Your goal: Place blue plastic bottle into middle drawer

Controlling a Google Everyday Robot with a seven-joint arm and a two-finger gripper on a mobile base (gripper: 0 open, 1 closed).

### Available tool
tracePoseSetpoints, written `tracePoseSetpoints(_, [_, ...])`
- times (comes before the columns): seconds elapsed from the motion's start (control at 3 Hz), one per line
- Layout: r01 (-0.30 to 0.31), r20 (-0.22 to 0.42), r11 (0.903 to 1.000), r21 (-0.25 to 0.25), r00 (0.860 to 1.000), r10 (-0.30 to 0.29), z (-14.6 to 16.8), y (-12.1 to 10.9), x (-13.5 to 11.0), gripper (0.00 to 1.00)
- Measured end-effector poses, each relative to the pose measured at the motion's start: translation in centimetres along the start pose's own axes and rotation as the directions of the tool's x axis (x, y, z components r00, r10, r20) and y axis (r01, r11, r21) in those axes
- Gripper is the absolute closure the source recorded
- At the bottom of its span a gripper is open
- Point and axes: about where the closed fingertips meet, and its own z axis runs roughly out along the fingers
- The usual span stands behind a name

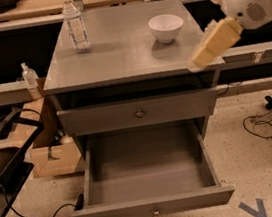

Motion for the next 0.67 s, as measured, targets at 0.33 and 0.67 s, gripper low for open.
tracePoseSetpoints(0.33, [-0.068, 0.366, 0.9954, 0.067, 0.930, 0.039, 2.4, -5.5, -8.9, 0.00])
tracePoseSetpoints(0.67, [-0.103, 0.573, 0.9900, 0.096, 0.819, 0.030, 3.9, -7.5, -14.9, 0.00])
